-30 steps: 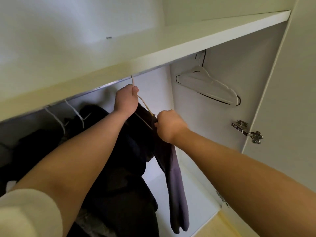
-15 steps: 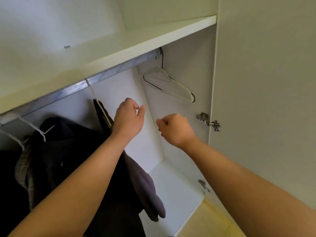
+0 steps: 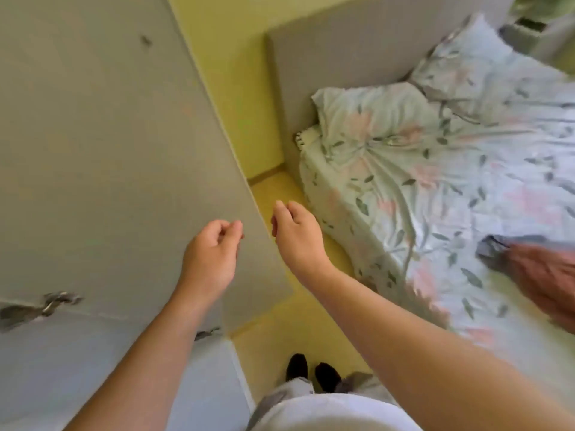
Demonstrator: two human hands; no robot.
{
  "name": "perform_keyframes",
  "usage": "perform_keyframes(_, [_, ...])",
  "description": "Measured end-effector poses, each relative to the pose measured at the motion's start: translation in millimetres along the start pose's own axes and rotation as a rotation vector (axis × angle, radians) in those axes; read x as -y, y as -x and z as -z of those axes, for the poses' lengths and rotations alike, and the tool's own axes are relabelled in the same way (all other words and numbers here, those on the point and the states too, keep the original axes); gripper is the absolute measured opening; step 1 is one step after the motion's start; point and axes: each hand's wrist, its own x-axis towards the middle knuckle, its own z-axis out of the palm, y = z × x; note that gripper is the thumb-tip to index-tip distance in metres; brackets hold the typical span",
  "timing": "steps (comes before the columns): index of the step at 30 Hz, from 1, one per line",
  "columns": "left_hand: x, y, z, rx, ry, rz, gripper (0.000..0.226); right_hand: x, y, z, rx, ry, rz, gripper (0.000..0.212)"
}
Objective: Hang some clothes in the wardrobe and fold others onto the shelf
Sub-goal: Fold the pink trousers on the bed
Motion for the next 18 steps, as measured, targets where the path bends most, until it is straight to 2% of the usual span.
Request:
perform_keyframes(5, [-37, -7, -128, 0.490, -0.074, -0.187, 0.031, -62, 10, 126, -0.524, -0.075, -0.217, 0.034])
perform_keyframes(9, [-72, 30, -214, 0.811, -0.093, -0.291, 0.035, -102, 56, 204, -0.840, -0.124, -0.331, 0.036])
perform_keyframes(14, [-94, 93, -303, 1.098, -0.169, -0.350, 0.032, -145, 117, 277, -1.110, -0.253, -0.423, 0.038])
perform_keyframes(18, [-108, 134, -365, 1.204, -0.343, -0.420, 0.033, -173, 155, 333, -1.235, -0.370, -0.510, 0.033])
